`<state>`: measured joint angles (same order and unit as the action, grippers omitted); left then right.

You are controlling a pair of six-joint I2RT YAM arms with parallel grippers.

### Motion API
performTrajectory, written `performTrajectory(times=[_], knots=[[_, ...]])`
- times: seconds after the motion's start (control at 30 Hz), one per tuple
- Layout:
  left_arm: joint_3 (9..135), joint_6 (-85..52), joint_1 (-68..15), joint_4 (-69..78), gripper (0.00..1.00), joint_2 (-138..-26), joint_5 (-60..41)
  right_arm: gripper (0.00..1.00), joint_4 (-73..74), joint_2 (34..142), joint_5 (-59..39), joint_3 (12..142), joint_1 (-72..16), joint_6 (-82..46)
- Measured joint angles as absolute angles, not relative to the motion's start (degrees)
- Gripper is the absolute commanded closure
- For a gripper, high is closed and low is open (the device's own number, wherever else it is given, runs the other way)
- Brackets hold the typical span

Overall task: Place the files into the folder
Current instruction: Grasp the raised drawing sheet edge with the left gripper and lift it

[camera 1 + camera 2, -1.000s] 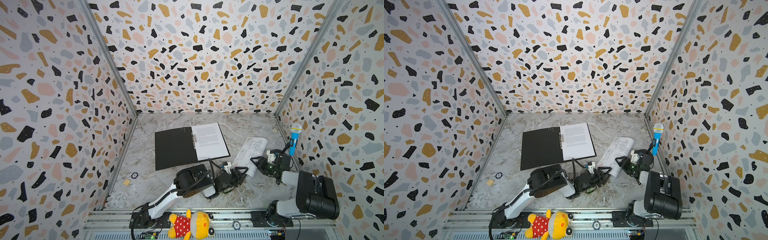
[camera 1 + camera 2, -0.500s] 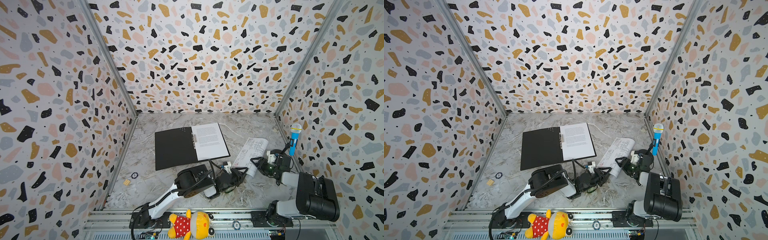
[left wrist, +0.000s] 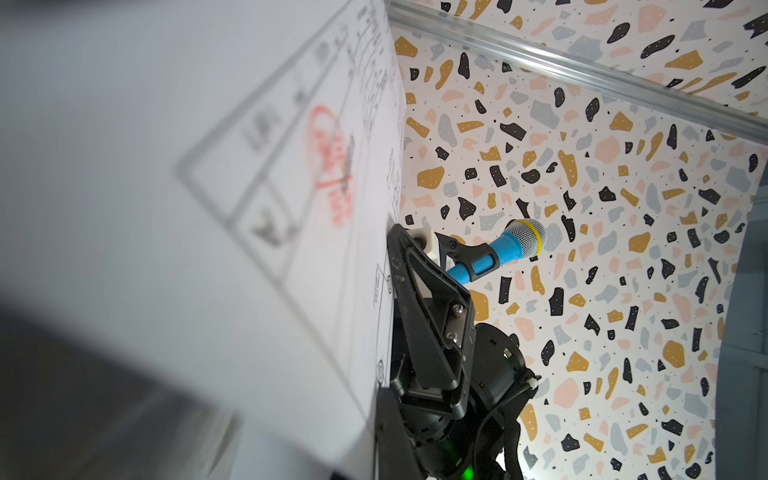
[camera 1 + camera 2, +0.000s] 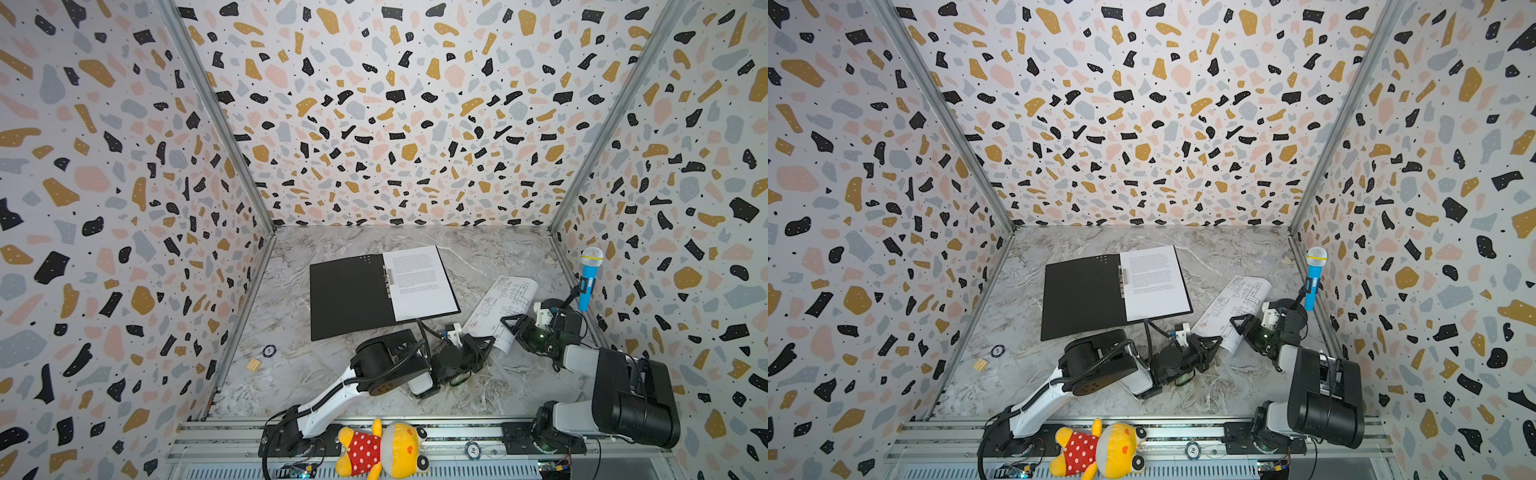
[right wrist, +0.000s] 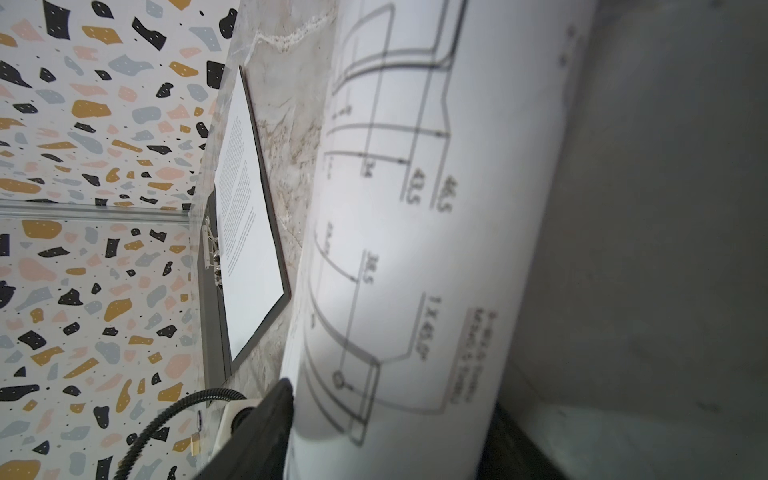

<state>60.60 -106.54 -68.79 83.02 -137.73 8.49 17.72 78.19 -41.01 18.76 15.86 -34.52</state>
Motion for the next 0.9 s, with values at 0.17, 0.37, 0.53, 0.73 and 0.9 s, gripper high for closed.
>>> performTrajectory(times=[0.17, 0.37, 0.53, 0.73, 0.9], knots=[[61.3, -106.8, -68.8, 83.1, 1.0, -137.9, 8.5, 0.2, 14.8, 76.2, -42.2, 18.8, 17.8, -34.0], [63.2, -106.4, -68.8, 82.6, 1.0, -137.9, 8.4, 0.13, 10.0, 73.2, -44.6, 18.9, 21.7, -32.9], [63.3, -105.1, -68.8, 81.2, 1.0, -137.2, 8.2, 0.1, 7.4, 69.6, -46.5, 18.9, 23.9, -31.9], [62.2, -102.5, -68.3, 79.0, 1.0, -133.1, 8.0, 0.08, 6.8, 67.8, -49.3, 18.8, 25.5, -31.7], [62.2, -100.2, -67.3, 77.2, 1.0, -129.8, 7.7, 0.07, 6.6, 67.6, -51.5, 18.5, 26.9, -31.9]])
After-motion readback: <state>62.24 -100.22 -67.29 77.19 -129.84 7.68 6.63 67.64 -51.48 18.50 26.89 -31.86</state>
